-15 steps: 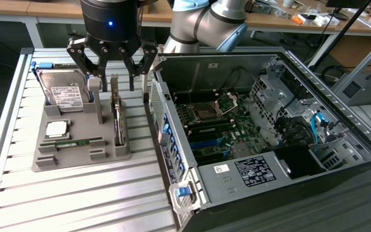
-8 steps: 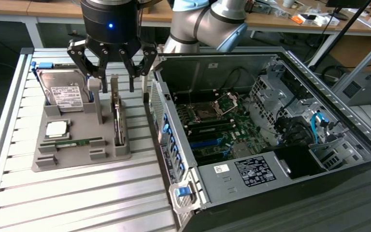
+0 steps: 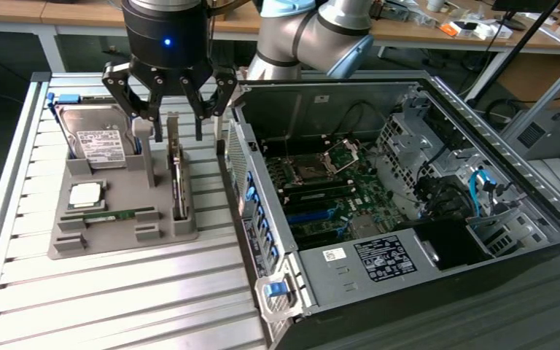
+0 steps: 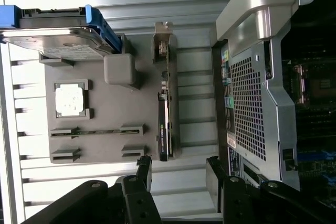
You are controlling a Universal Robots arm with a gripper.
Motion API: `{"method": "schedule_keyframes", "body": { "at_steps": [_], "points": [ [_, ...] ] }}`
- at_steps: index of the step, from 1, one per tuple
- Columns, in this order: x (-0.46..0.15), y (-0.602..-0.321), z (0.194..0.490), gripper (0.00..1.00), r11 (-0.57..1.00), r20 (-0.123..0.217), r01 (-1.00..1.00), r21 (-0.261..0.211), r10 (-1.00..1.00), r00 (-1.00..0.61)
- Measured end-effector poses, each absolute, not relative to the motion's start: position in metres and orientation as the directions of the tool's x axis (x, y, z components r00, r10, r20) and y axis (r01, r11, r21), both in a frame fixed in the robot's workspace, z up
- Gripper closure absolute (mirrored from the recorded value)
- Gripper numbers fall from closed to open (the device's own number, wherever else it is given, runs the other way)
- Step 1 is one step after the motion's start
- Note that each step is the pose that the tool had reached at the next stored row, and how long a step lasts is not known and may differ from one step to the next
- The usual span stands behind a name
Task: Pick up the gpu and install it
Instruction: 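Pick up the gpu and move the gpu toward the slot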
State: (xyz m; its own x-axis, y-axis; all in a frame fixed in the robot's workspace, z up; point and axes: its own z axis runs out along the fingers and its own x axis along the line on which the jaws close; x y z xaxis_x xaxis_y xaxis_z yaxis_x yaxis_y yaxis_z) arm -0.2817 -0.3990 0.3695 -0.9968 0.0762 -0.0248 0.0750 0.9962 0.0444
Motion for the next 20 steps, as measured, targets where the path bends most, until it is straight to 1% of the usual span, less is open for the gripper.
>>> {"method": "schedule_keyframes", "body": {
  "at_steps": [16, 18, 20],
  "points": [
    [-0.282, -0.399, 0.365, 0.46, 0.996, -0.025, 0.075, 0.044, 0.076, -0.997],
    [-0.282, -0.399, 0.356, 0.46, 0.996, -0.025, 0.075, 0.044, 0.076, -0.997],
    [-0.282, -0.399, 0.355, 0.46, 0.996, -0.025, 0.075, 0.044, 0.076, -0.997]
  ]
}}
